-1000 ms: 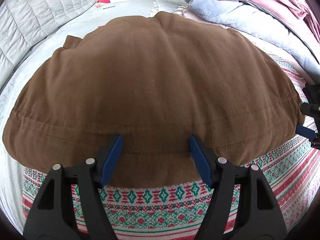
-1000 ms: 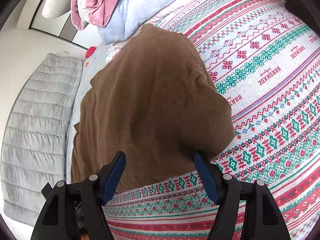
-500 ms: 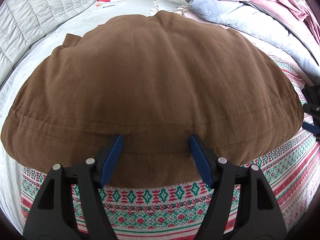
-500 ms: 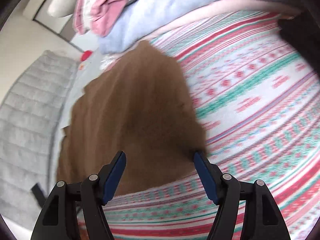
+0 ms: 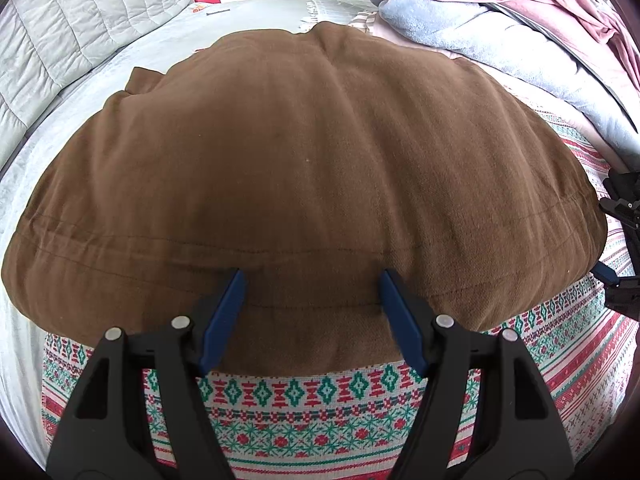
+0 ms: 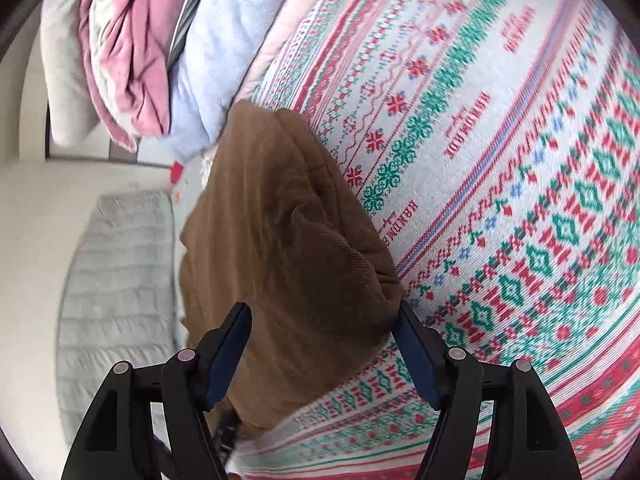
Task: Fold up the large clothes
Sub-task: 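Press the right tool onto the coat bundle's end and close it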
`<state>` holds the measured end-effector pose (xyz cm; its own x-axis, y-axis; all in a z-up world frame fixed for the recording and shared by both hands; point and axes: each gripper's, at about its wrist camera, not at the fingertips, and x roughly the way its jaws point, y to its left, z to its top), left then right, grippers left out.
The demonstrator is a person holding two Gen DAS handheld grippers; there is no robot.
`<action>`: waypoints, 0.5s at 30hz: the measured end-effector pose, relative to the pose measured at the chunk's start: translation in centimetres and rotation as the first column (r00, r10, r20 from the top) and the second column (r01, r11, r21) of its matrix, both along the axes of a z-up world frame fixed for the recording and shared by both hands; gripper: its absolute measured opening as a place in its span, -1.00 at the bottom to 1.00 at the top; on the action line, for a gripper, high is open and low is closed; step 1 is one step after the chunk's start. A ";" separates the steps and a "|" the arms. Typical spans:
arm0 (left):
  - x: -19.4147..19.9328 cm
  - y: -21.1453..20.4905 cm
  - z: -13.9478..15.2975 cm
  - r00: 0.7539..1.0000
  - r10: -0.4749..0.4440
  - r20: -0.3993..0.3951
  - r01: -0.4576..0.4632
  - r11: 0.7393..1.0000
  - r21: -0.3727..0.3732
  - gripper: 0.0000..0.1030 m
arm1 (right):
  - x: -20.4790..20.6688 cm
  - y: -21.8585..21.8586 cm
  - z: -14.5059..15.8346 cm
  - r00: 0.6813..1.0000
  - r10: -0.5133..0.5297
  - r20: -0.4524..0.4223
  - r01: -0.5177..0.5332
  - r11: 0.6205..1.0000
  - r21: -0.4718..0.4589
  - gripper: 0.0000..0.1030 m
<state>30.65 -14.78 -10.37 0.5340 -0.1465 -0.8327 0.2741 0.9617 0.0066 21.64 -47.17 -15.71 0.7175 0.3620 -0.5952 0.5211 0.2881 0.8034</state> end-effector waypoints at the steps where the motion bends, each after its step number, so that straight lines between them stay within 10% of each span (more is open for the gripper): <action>1: 0.0 -0.1 0.0 1.000 0.001 -0.001 -0.001 1.000 -0.001 0.38 | -0.2 0.0 -0.2 1.000 -0.010 -0.004 0.010 1.000 0.005 0.43; 5: 0.0 -0.3 0.0 1.000 0.006 -0.003 -0.006 1.000 -0.001 0.38 | -1.0 1.3 -1.6 1.000 -0.020 -0.007 0.021 0.996 0.083 0.43; 15: 0.0 -0.3 0.1 1.000 0.006 -0.005 -0.006 1.000 -0.002 0.38 | 0.8 3.4 -1.5 0.992 -0.122 0.042 0.124 0.991 -0.051 0.43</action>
<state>30.65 -15.04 -10.31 0.5310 -0.1448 -0.8349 0.2681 0.9634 0.0035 22.49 -43.75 -17.21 0.7775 0.2380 -0.5821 0.5240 0.2667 0.8089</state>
